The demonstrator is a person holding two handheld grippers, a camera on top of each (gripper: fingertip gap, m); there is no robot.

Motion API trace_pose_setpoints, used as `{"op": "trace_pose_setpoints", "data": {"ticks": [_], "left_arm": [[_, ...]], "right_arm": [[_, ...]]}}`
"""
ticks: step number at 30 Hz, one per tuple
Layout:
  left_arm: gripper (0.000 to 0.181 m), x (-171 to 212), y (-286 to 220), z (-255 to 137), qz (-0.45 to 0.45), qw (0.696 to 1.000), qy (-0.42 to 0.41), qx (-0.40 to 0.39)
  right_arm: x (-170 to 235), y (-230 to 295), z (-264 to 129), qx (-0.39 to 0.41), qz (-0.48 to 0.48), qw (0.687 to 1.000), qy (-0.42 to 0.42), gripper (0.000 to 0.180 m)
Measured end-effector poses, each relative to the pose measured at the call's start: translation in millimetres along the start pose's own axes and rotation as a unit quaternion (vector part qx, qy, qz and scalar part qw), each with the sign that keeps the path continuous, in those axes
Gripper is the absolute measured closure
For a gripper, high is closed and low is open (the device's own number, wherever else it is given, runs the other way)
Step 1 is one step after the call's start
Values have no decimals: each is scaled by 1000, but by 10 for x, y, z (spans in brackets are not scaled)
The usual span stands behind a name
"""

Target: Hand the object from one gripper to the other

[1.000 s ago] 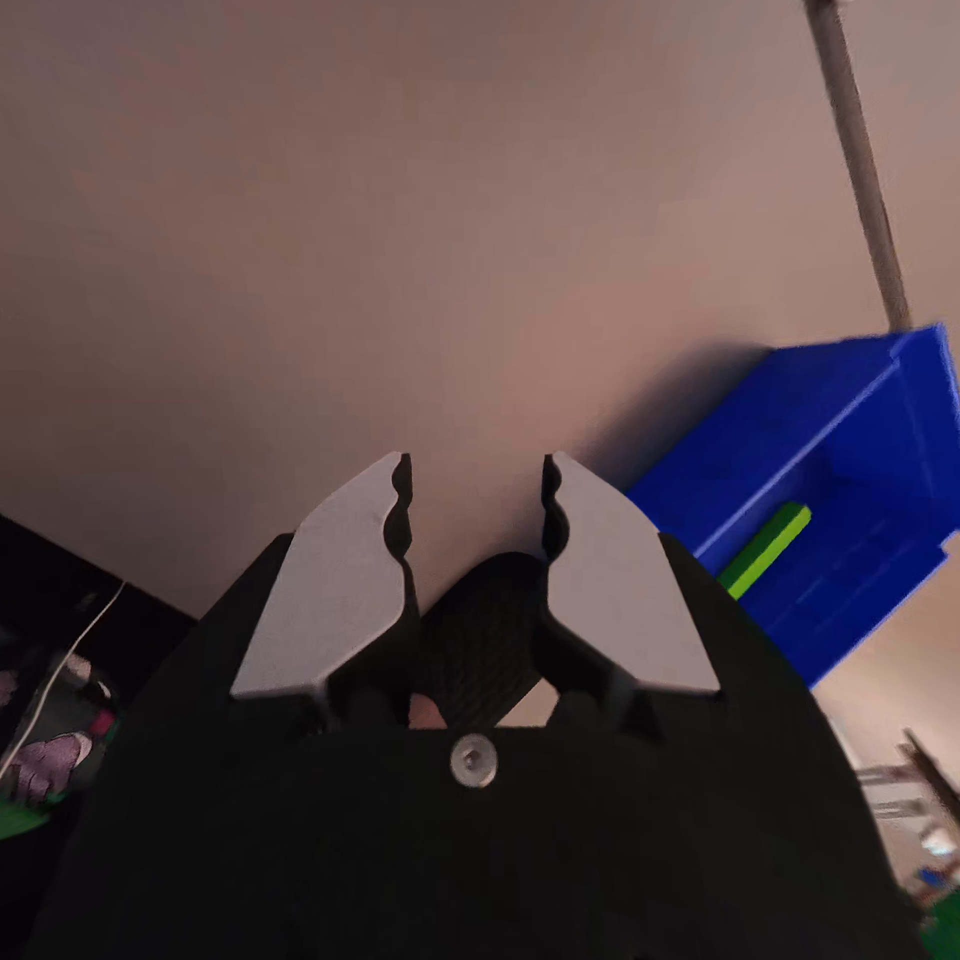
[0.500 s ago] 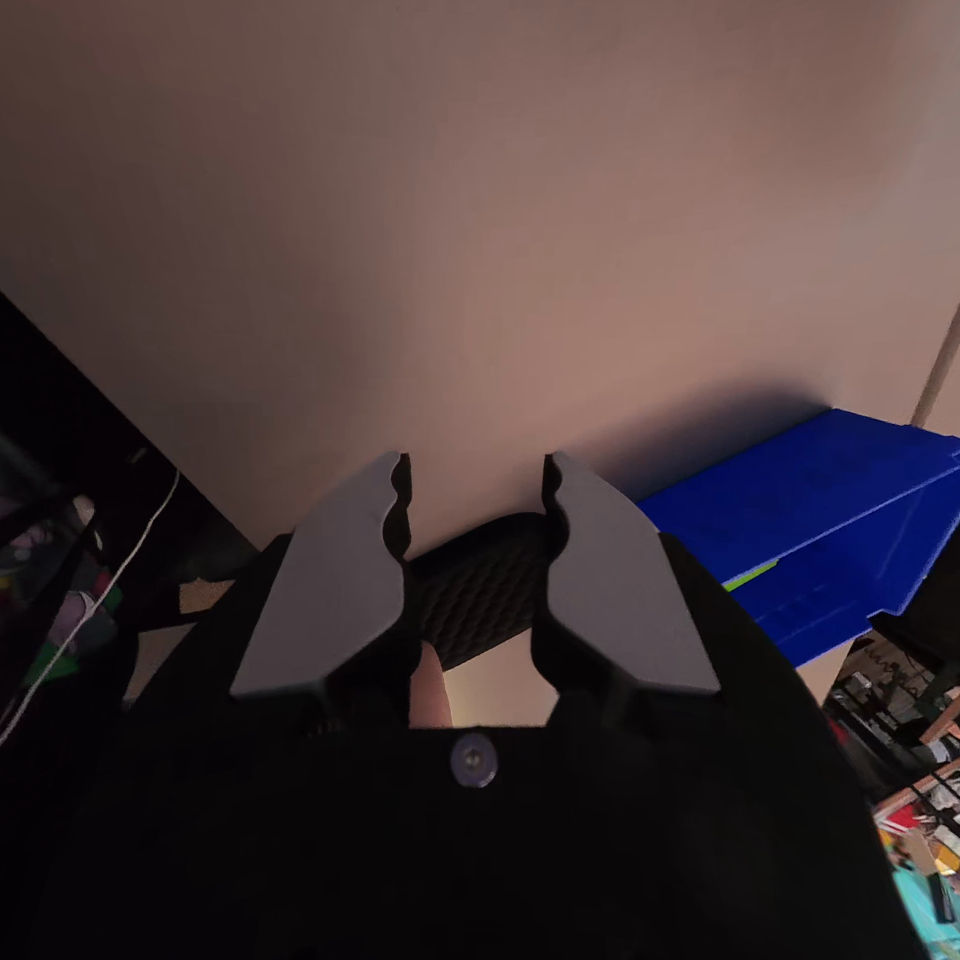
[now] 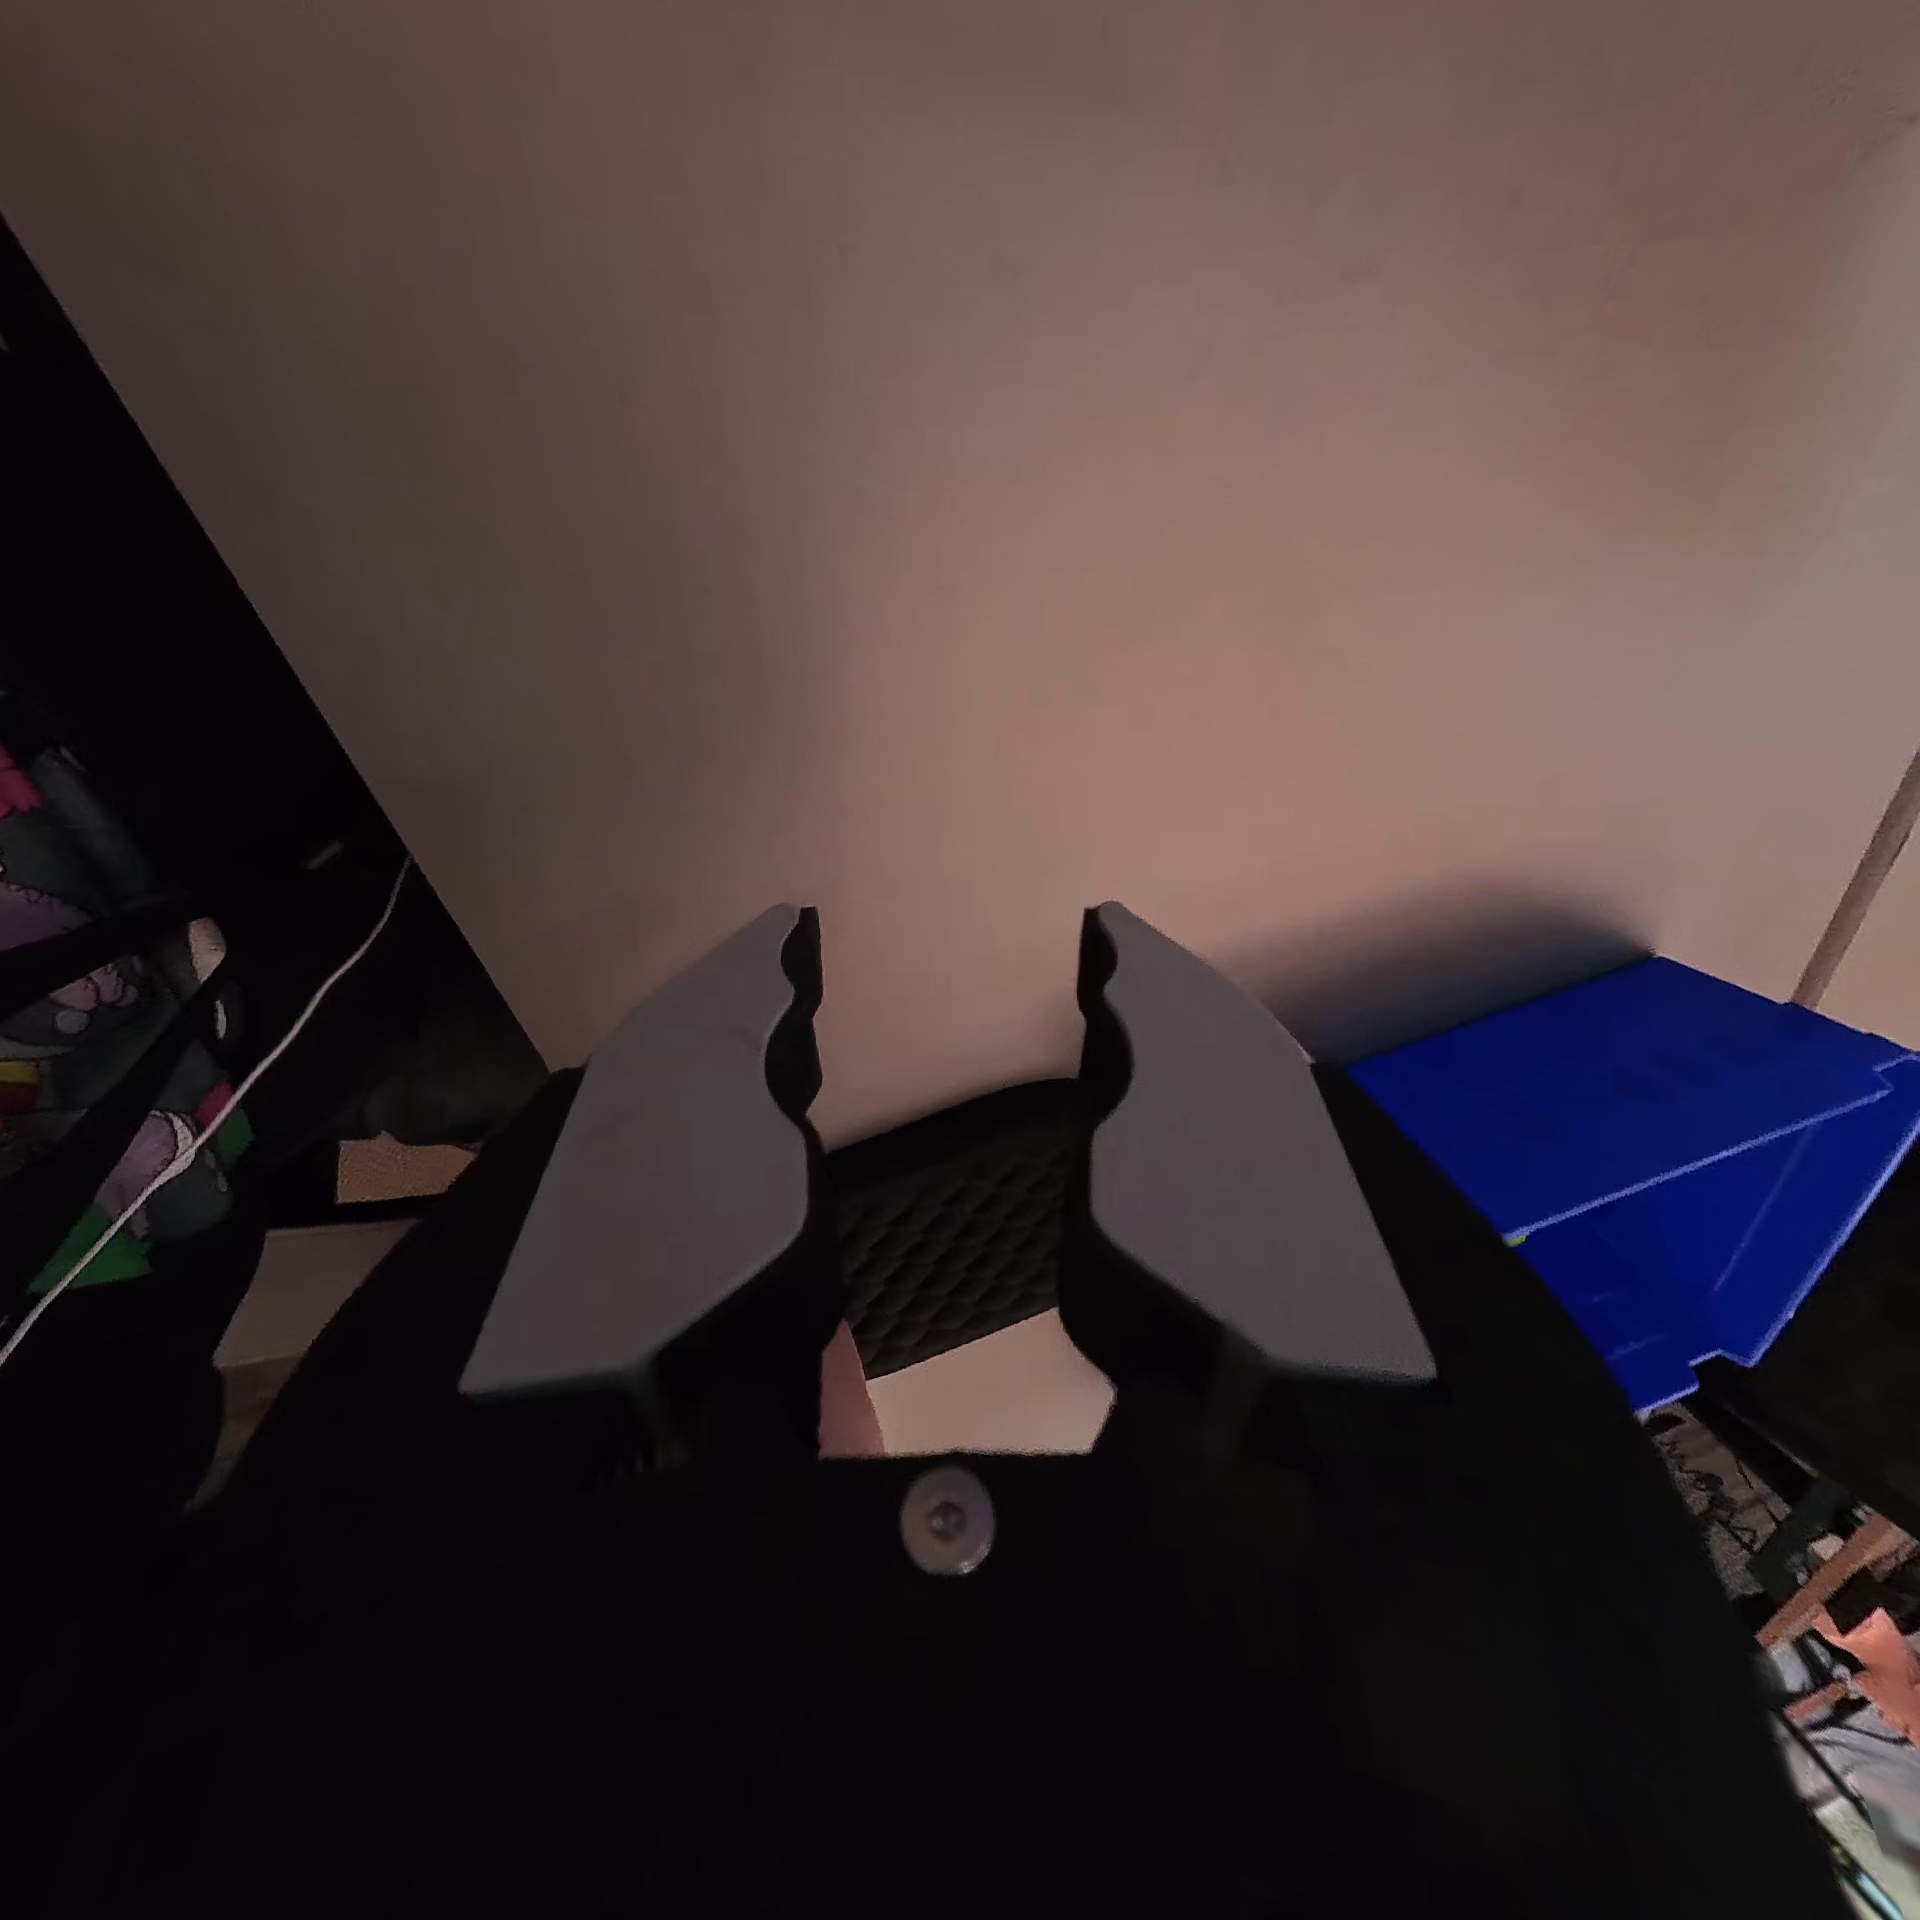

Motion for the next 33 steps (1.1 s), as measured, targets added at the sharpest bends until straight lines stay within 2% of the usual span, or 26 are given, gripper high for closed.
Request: {"op": "trace_pose_setpoints", "data": {"ticks": [1,14,20,24,28,31,33], "left_arm": [[120,-8,1,-10,3,1000,-1,-2],[120,26,-100,48,11,1000,14,3],[119,50,-60,54,18,1000,24,-9],[118,32,22,-19,13,999,26,-18],[116,151,232,-78,39,994,73,-66],[119,397,469,-116,72,980,150,-112],[119,635,586,-135,59,968,213,-116]], "right_arm": [[-7,-13,-2,3,5,1000,-2,130],[-1,197,127,-19,-30,999,37,131],[65,84,229,-21,-5,998,66,128],[114,-70,257,5,26,997,75,128],[175,-261,349,5,62,994,95,127],[253,-426,386,-5,98,990,99,127],[321,-558,409,-12,127,987,99,127]]}}
Point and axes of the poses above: each gripper's, where its closed fingertips meet, z out along the fingers, x out of its underside, y = z × x across the jaws, the point moved 1 cm from there along -z, back along the fingers, and after that the axes turned 2 degrees about x, right-handed, at the moved point
